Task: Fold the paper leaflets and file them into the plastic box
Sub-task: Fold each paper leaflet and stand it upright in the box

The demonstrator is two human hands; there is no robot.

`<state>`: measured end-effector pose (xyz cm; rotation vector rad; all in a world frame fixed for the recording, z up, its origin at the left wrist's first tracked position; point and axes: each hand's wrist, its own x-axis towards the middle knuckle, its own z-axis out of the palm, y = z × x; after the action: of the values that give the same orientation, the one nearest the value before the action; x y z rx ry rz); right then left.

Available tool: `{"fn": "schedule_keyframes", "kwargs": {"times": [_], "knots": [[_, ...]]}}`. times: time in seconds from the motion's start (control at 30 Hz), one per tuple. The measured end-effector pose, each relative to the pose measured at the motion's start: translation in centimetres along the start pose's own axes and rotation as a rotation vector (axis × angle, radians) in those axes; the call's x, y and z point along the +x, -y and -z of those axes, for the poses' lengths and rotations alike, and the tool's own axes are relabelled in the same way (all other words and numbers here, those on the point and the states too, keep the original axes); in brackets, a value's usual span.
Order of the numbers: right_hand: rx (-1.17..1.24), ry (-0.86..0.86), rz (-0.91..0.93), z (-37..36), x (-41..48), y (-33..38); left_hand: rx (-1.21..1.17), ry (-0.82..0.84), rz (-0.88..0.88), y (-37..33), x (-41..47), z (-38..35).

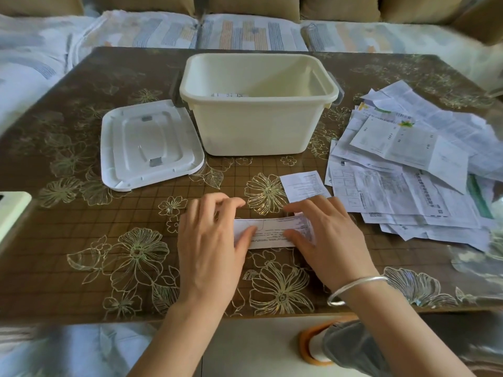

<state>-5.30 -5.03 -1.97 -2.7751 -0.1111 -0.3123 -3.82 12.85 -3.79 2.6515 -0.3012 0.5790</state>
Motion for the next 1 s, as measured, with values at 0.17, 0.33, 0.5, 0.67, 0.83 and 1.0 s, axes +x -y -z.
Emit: {"fn": "schedule_keyframes", "kwargs": {"times": [0.17,0.33,0.5,0.67,0.83,1.0], "knots": [[-0.103,0.237,-0.007,1.9,2.2,0.4,-0.071,0.030,-0.115,0.0,-0.2,-0.1],[-0.167,0.456,-0.003,3.2,4.3,0.5,-0.172,0.078,-0.046,0.4,-0.3,0.5],[-0.174,0.640,-0.019,3.9,6.3,0.5,-0.240,0.110,-0.006,0.5,-0.3,0.2],[-0.243,0.614,0.023,3.6,6.6,0.6,-0.267,0.163,0.012,0.3,0.0,-0.1],[-0.013,0.508,-0.088,3.7,5.3,-0.2,-0.256,0.205,-0.005,0.5,0.2,-0.2],[0.790,0.501,-0.386,4.6,3.3,0.7,-0.264,0.215,-0.006,0.4,0.3,-0.1]]}}
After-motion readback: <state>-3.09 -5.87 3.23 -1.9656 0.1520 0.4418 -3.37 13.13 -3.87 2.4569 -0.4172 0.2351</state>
